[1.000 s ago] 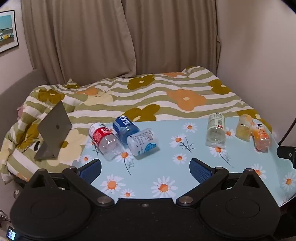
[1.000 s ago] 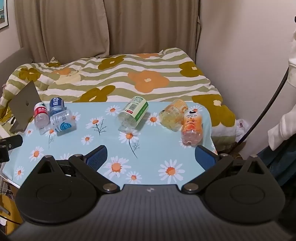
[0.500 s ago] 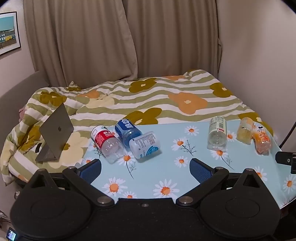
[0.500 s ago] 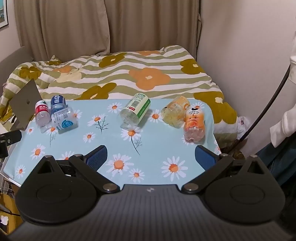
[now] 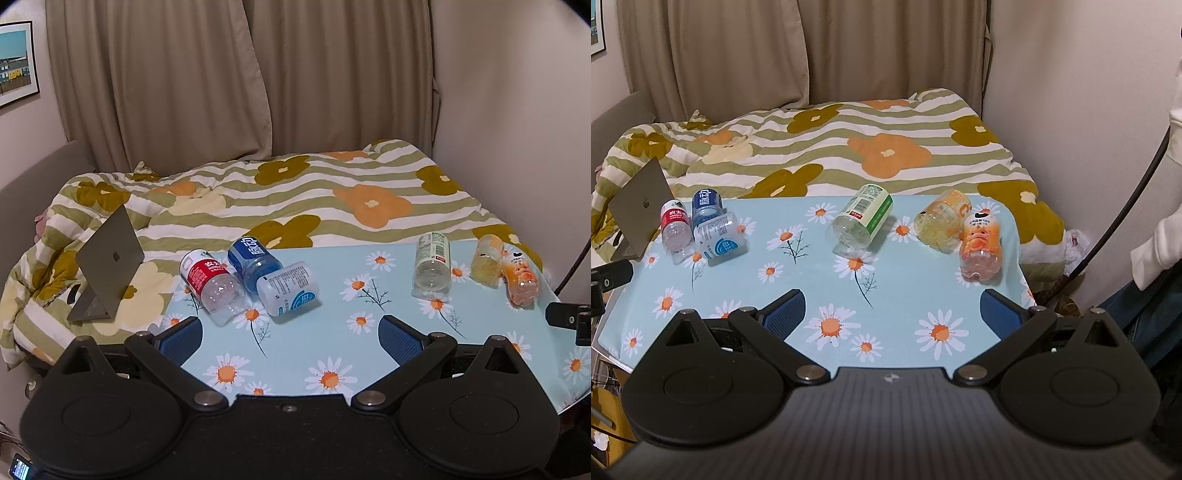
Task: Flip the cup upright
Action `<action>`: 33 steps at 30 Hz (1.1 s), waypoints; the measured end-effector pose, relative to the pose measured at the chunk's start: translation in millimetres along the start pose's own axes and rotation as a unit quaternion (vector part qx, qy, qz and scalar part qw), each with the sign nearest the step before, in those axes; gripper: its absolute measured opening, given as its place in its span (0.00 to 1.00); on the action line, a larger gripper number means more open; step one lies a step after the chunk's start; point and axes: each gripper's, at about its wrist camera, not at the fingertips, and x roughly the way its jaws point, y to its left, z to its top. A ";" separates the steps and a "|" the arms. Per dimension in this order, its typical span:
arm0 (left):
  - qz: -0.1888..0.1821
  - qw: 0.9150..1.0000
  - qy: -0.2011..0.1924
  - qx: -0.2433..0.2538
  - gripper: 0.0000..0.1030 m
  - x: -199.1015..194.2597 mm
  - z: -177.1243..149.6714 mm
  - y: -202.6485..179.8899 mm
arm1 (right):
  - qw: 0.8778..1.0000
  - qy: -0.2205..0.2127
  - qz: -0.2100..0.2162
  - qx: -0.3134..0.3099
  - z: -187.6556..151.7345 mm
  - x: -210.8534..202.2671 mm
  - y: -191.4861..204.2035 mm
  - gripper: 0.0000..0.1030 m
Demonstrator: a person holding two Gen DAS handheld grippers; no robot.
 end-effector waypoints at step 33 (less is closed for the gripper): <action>-0.005 1.000 0.004 0.001 1.00 5.1 -2.3 5.4 | 1.000 0.003 -0.001 0.001 -5.3 0.1 8.3 1.00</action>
